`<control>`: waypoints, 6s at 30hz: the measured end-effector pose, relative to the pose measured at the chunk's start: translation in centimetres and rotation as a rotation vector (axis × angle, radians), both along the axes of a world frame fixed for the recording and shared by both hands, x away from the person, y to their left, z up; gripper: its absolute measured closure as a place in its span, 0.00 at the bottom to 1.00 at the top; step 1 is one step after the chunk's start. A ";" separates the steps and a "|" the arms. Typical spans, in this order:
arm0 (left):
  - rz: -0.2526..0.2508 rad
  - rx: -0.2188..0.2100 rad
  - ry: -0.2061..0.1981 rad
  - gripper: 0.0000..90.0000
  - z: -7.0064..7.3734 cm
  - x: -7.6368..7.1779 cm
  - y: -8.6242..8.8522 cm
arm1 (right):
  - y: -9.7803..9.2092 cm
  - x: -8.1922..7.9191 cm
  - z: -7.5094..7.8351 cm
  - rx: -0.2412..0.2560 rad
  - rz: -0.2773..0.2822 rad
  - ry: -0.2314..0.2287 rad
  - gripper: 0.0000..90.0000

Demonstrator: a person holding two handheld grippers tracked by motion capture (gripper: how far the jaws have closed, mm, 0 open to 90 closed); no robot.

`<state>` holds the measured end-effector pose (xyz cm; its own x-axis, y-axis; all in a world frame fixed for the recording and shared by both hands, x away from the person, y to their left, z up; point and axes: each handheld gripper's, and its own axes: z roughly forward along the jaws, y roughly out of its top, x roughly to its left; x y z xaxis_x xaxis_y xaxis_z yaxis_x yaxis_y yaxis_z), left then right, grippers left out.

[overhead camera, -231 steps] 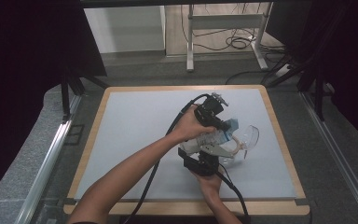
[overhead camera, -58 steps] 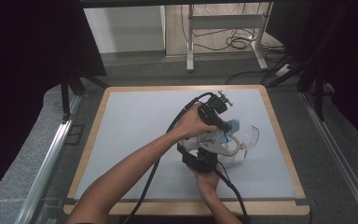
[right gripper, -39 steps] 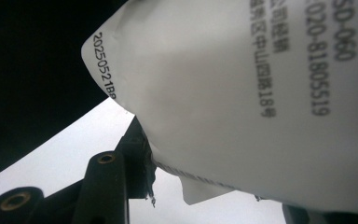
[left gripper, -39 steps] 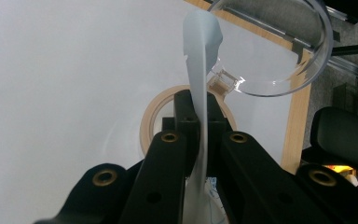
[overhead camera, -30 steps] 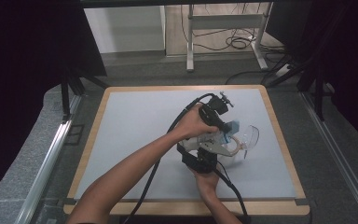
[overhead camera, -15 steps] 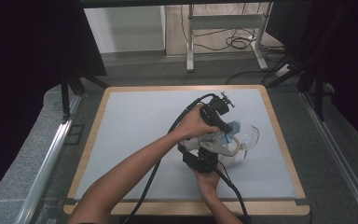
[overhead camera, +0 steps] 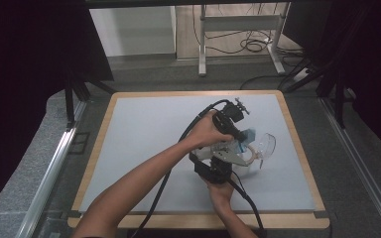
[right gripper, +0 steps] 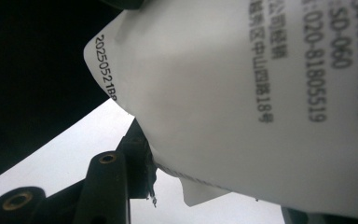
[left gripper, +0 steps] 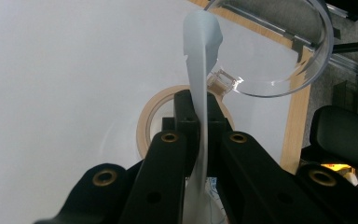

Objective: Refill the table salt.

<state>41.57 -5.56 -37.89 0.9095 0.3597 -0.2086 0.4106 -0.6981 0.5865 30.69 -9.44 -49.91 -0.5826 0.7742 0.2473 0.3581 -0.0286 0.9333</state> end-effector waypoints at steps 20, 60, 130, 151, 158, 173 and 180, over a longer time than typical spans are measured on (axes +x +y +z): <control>-0.005 0.004 0.000 1.00 0.0 0.0 0.0 | 0.0 0.0 0.0 0.004 -0.003 -0.003 0.58; -0.006 0.014 0.010 1.00 -0.3 0.0 -0.1 | 0.1 -0.2 0.2 0.002 -0.001 -0.001 0.59; 0.001 0.024 -0.002 1.00 0.3 0.5 -0.6 | 0.2 0.7 0.8 0.053 -0.039 -0.007 0.60; -0.001 0.014 0.003 1.00 0.2 0.5 -0.5 | 0.2 0.8 0.9 0.057 -0.043 -0.005 0.60; -0.005 0.017 0.003 1.00 0.2 0.5 -0.6 | 0.2 0.8 1.0 0.056 -0.046 -0.007 0.60; -0.009 0.016 0.008 1.00 0.2 0.4 -0.8 | 0.0 0.9 1.1 0.053 -0.053 -0.010 0.60; -0.013 0.016 0.008 1.00 0.3 0.5 -0.8 | 0.0 0.9 1.2 0.048 -0.054 -0.012 0.60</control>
